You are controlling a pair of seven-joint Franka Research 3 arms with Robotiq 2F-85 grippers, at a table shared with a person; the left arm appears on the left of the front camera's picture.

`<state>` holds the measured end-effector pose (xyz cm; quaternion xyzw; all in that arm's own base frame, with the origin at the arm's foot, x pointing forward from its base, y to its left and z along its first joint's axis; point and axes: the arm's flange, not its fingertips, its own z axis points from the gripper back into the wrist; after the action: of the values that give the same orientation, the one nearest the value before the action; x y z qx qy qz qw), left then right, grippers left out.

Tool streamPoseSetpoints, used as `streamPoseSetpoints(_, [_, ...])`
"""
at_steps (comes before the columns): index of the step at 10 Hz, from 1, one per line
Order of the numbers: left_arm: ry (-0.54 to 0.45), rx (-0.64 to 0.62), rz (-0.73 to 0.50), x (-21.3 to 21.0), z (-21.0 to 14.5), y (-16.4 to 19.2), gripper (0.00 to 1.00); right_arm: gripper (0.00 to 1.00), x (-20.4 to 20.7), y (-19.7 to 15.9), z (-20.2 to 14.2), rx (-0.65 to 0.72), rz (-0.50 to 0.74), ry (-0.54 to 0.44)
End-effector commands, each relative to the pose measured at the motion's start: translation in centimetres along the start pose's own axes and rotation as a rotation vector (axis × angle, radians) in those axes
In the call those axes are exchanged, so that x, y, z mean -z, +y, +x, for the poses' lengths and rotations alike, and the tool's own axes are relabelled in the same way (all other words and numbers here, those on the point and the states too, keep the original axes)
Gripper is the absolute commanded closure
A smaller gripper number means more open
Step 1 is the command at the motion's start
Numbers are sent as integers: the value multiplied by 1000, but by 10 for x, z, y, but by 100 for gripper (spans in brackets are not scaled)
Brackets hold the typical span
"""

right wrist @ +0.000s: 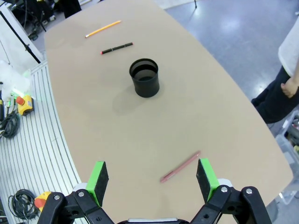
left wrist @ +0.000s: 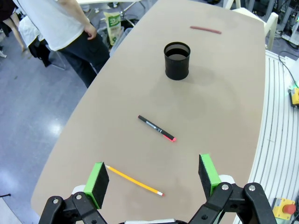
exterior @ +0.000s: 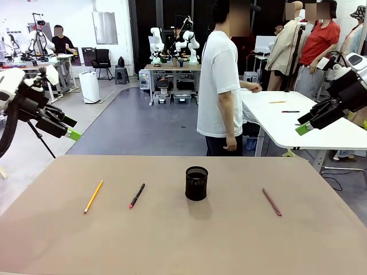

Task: Place the pens into the pen holder.
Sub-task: Pick up a writing instrument from the table and place it into the Pen holder.

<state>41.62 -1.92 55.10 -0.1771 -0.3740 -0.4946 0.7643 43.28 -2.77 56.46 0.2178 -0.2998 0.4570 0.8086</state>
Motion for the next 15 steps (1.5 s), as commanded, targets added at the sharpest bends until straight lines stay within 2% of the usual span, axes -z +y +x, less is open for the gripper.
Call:
streamPoseSetpoints(1, [-4, 1, -3, 0, 0, 0, 0, 0, -2, 1, 1, -4, 7, -14])
streamPoseSetpoints(7, [-4, 1, -3, 0, 0, 0, 0, 0, 0, 0, 0, 0, 0, 0])
streamPoseSetpoints(9, [-4, 1, -3, 0, 0, 0, 0, 0, 26, 14, 30, 216, 22, 124])
streamPoseSetpoints(10, [-4, 1, -3, 0, 0, 0, 0, 0, 42, 7, 45, 288, 52, 210])
streamPoseSetpoints(11, [-4, 1, -3, 0, 0, 0, 0, 0, 59, -2, 52, 369, 18, 288])
streamPoseSetpoints(13, [-4, 1, -3, 0, 0, 0, 0, 0, 95, -14, 51, 506, -107, 482])
streamPoseSetpoints(15, [-4, 1, -3, 0, 0, 0, 0, 0, 130, -30, 35, 585, -321, 512])
